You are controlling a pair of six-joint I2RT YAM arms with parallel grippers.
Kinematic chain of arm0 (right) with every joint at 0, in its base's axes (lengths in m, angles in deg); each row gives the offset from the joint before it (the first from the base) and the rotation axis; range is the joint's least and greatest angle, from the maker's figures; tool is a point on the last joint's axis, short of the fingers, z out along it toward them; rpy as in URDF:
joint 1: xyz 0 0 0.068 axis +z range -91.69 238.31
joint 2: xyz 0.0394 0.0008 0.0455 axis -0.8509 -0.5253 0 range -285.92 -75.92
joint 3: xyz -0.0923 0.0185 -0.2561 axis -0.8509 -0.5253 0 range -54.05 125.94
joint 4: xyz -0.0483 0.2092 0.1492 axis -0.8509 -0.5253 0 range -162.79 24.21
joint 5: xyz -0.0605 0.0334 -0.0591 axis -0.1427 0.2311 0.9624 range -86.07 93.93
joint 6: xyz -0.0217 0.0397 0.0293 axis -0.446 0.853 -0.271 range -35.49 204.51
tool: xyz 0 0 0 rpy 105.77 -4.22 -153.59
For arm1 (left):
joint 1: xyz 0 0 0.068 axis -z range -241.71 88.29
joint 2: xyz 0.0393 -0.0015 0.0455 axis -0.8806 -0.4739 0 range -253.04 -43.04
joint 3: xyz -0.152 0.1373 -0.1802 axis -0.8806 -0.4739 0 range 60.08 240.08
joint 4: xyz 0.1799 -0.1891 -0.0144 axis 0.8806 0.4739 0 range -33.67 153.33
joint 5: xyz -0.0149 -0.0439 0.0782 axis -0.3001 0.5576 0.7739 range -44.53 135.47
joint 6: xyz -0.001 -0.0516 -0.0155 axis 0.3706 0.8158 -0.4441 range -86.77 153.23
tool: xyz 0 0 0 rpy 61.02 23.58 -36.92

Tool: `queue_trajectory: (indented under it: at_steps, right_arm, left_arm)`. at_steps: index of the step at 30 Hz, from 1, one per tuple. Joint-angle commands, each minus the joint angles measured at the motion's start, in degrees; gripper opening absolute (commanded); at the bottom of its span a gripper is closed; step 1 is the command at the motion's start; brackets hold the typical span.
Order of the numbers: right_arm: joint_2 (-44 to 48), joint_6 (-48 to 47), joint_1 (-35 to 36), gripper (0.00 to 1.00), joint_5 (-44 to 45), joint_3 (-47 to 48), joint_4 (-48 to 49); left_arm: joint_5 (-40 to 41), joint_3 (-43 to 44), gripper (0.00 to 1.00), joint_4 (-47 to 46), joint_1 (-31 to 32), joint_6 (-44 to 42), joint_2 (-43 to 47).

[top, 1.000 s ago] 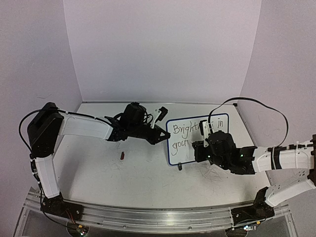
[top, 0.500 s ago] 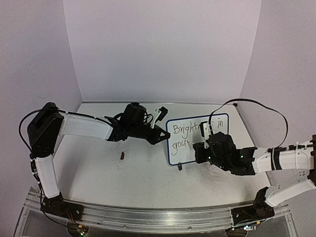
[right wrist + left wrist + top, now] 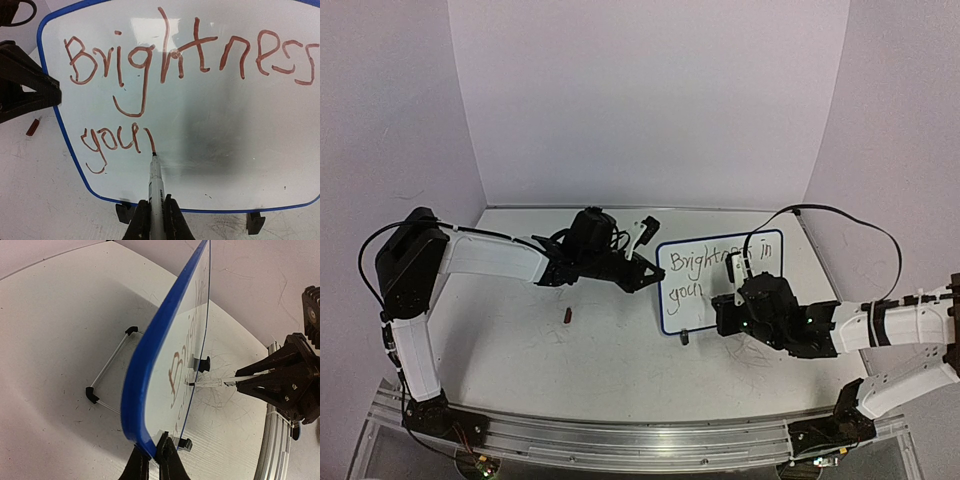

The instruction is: Write a sentence on the whiteboard

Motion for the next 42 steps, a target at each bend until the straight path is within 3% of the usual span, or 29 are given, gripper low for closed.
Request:
queue_trajectory:
  at_steps: [1,30,39,42]
  right_arm:
    - [-0.5,0.4,0.0,0.0,0.2,0.3,0.5]
    - [0.4,-0.3,-1.2,0.0,5.4,3.4,1.7]
    - [3.1,-1.2,-1.2,0.0,2.6,2.1,1.2]
    - [9.7,-2.4,-1.2,0.0,2.8,-1.7,0.4]
  left_arm:
    - [6.8,-0.2,0.0,7.8,-0.5,-3.9,-0.5]
    - [6.6,-0.4,0.0,7.8,-0.5,-3.9,-0.5]
    - [6.8,-0.3,0.0,7.9,-0.5,-4.1,-0.6]
    - [7.2,-0.6,0.0,8.0,-0.5,-4.0,-0.3]
